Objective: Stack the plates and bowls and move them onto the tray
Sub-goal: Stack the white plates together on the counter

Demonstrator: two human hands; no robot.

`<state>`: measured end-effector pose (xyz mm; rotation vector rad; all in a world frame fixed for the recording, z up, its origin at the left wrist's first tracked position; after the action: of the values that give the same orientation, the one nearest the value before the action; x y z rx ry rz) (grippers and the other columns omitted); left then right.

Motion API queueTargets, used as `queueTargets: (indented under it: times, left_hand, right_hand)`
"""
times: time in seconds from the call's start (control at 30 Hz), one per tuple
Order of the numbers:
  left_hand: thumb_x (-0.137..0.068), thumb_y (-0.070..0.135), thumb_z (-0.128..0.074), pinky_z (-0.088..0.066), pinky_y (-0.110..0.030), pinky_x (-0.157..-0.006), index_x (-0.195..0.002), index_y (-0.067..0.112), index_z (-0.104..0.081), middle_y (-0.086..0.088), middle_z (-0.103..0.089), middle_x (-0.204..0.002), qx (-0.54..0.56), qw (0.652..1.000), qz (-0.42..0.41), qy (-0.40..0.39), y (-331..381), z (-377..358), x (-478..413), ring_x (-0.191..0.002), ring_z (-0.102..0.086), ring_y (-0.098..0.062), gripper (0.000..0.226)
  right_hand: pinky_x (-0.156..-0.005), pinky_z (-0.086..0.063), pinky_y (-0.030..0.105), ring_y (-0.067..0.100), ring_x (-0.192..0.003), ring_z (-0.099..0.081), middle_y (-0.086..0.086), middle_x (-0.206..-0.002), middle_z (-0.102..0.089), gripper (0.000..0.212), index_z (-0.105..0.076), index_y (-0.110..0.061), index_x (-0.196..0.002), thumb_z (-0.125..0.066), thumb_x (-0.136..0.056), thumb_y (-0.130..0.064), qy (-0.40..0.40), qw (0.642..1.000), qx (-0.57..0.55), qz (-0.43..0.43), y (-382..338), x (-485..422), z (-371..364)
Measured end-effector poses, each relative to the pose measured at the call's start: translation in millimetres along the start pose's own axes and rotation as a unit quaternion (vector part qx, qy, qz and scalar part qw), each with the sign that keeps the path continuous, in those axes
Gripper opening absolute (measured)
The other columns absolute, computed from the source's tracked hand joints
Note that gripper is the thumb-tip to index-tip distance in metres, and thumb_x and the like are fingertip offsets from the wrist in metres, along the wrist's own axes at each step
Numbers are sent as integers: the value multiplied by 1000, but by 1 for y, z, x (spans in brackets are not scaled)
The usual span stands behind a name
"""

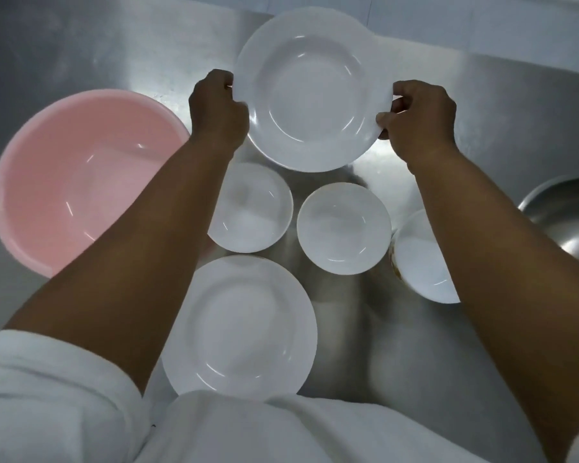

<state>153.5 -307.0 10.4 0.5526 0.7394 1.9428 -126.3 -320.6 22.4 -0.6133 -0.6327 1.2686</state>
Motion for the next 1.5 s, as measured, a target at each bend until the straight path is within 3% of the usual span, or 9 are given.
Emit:
queueTargets:
  times: [0.17, 0.27, 0.4, 0.57, 0.73, 0.97, 1.2, 1.37, 1.5]
  left_hand:
    - [-71, 9, -56, -54, -35, -88, -109, 21, -67, 3, -71, -103, 92, 995, -24, 29, 7, 49, 54, -92, -67, -17, 42]
    - [-72, 10, -60, -57, -38, -85, -110, 23, -67, 3, -70, -100, 123, 992, -14, 17, -3, 69, 92, -82, -66, -17, 41]
    - [-81, 8, -64, -51, -9, -70, -117, 23, -63, 1, -63, -112, 83, 996, -8, 10, -41, 103, 153, -82, -60, -10, 39]
    - [-81, 10, -68, -53, -37, -87, -113, 24, -63, -1, -62, -106, 26, 999, 35, -19, -104, 124, 225, -89, -61, -22, 36]
    - [-84, 9, -70, -42, -26, -82, -113, 17, -64, -1, -58, -104, -8, 994, 91, -57, -155, 125, 278, -88, -60, -19, 30]
    - [-83, 8, -69, -42, -25, -82, -121, 18, -62, -4, -59, -108, -35, 986, 114, -120, -198, 115, 303, -85, -59, -15, 40]
    - [-83, 5, -68, -38, -21, -81, -126, 17, -61, -3, -55, -108, -35, 987, 94, -126, -198, 109, 301, -72, -50, 4, 45]
    - [-85, 8, -69, -41, -22, -81, -128, 16, -59, -6, -56, -112, -53, 986, 85, -130, -199, 106, 299, -73, -52, -4, 45]
    - [-83, 15, -71, -54, -38, -87, -128, 15, -55, -9, -55, -119, -93, 987, 72, -113, -199, 107, 301, -96, -63, -27, 48]
  right_hand:
    - [-74, -59, 20, 19, -73, -74, -1, -89, -75, 40, -73, -24, -112, -70, -77, -4, 12, 999, -34, 27, -20, 54, 36]
    - [-81, -60, 29, 13, -63, -73, -10, -79, -70, 41, -74, -29, -107, -70, -75, -4, 13, 998, -49, 29, -26, 96, 50]
    - [-85, -59, 35, 19, -65, -72, -8, -74, -67, 44, -71, -31, -112, -72, -78, -3, -15, 997, -69, 34, -21, 165, 42]
    - [-89, -55, 33, 23, -79, -69, 1, -88, -68, 42, -67, -24, -123, -74, -85, -11, -76, 997, 1, 19, 4, 239, 11]
    - [-77, -61, 43, 19, -75, -64, -2, -78, -64, 19, -70, -14, -99, -73, -80, -9, -144, 988, 45, 44, 27, 288, -22]
    - [-68, -37, 7, 16, -79, -60, 1, -86, -61, 21, -69, -16, -104, -71, -84, -14, -192, 973, 127, 24, 49, 311, -46]
    - [-63, -29, 3, 6, -71, -52, 0, -84, -58, 8, -63, -16, -92, -69, -87, -17, -197, 967, 158, 22, 58, 307, -53]
    - [-63, -29, 4, 9, -71, -51, 0, -81, -56, 11, -64, -16, -98, -68, -87, -18, -195, 968, 155, 41, 59, 307, -54]
    - [-68, -35, 5, 10, -75, -54, -1, -86, -59, 21, -66, -18, -109, -68, -88, -21, -196, 971, 129, 37, 60, 307, -50]
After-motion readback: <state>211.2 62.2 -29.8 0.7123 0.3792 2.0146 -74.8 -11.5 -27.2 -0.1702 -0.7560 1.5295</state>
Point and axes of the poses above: each hand's wrist, its own x-axis away from the middle knuckle, its own z-axis out of the back of the hand, y = z × x, the point moved 4 cm from there along -x, towards the middle knuckle
